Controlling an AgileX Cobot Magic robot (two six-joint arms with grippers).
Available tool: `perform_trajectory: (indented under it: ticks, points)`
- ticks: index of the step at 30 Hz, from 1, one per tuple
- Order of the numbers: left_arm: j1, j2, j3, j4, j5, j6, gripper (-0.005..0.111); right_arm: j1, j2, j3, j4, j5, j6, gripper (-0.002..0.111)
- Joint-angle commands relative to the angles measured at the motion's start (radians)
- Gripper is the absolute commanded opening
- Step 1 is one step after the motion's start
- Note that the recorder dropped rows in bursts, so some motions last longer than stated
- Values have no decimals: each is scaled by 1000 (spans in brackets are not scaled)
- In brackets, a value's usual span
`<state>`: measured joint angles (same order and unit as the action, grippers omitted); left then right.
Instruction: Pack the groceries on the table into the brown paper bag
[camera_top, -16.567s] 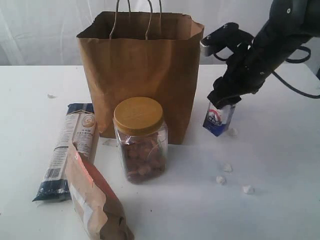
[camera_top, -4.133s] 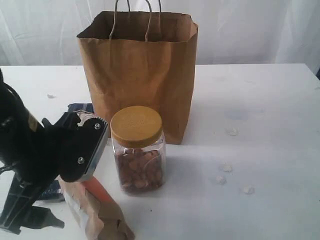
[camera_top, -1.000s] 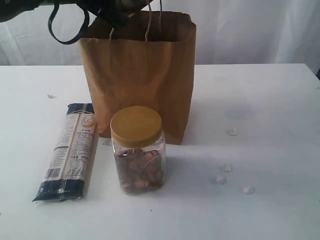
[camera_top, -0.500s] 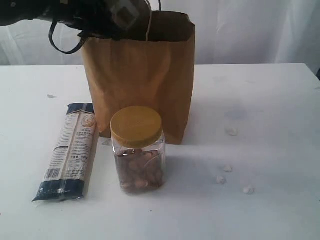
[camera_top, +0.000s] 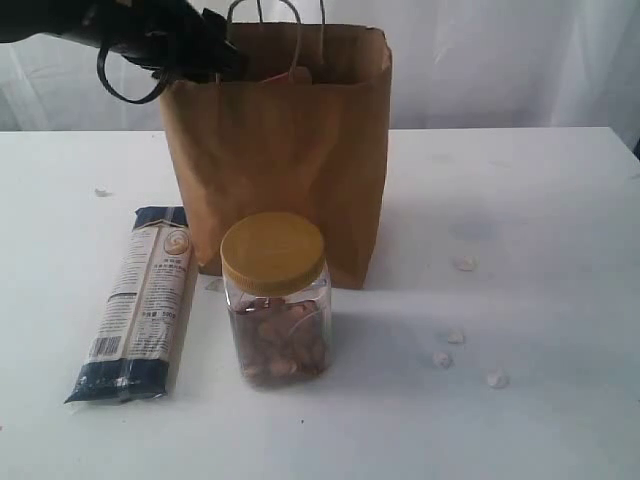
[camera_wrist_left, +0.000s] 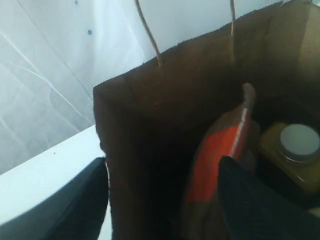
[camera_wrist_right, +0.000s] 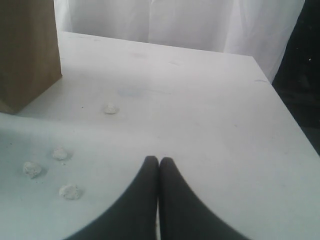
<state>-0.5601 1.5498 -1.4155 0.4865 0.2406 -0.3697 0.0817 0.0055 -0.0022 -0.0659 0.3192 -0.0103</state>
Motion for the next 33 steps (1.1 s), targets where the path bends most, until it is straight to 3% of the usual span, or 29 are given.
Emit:
perform_trajectory:
  ticks: [1, 15, 28, 31, 33]
  points:
    - [1, -15, -4, -8, 34, -10, 69, -3, -6, 2, -3, -6, 10, 0]
    - [1, -128, -5, 3, 39, 10, 62, -3, -6, 2, -1, -6, 10, 0]
    - [1, -365, -5, 203, 119, 10, 53, -3, -6, 2, -1, -6, 10, 0]
    - [1, -386, -5, 203, 188, 10, 44, -3, -6, 2, -1, -6, 10, 0]
    - [1, -391, -5, 211, 247, 10, 31, -3, -6, 2, -1, -6, 10, 0]
